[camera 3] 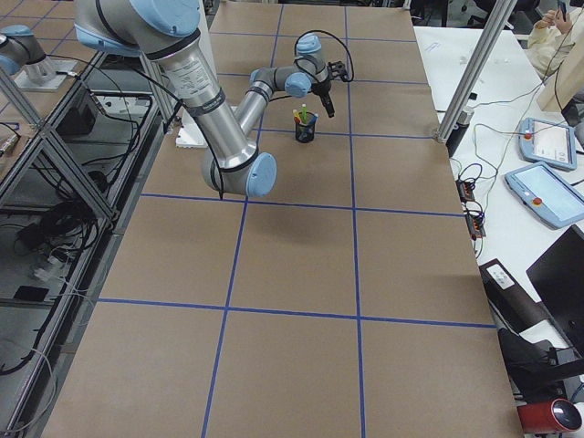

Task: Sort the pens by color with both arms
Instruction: 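Move the right gripper over the black mesh pen cup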

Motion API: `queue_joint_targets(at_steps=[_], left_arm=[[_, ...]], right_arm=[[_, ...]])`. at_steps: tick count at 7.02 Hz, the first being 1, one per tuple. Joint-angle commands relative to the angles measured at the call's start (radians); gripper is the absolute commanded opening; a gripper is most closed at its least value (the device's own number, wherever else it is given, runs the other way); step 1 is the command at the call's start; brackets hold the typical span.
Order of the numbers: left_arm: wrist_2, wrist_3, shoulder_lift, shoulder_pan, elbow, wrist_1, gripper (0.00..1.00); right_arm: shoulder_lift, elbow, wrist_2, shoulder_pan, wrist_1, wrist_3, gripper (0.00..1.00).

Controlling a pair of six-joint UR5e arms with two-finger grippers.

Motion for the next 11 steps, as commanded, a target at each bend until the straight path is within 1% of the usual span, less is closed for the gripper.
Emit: queue_joint_targets(at_steps=[1, 2, 4, 7, 10, 11], left_arm=[[-0.001, 0.0, -0.001, 0.002, -0.002, 0.0, 1.0], [-0.001, 0.0, 0.001, 0.002, -0.007, 0.0, 1.0], [-0.001, 0.0, 0.002, 0.002, -0.01, 0.0, 1.0], [-0.001, 0.0, 0.002, 0.002, -0.01, 0.0, 1.0], [-0.001, 0.0, 0.002, 0.001, -0.008, 0.0, 1.0], [-0.001, 0.0, 0.002, 0.001, -0.01, 0.0, 1.0]], right_arm=[[-0.045, 0.047, -0.083, -0.045, -0.029, 0.01, 0.82], [-0.043, 0.045, -0.092, -0.054, -0.03, 0.011, 0.78], [-0.028, 0.044, -0.092, -0.073, -0.028, 0.028, 0.78], [-0.032, 0.03, -0.091, -0.091, -0.023, 0.016, 0.77], [-0.034, 0.03, -0.086, -0.093, -0.026, 0.011, 0.58], [-0.034, 0.028, -0.085, -0.093, -0.026, 0.011, 0.55]])
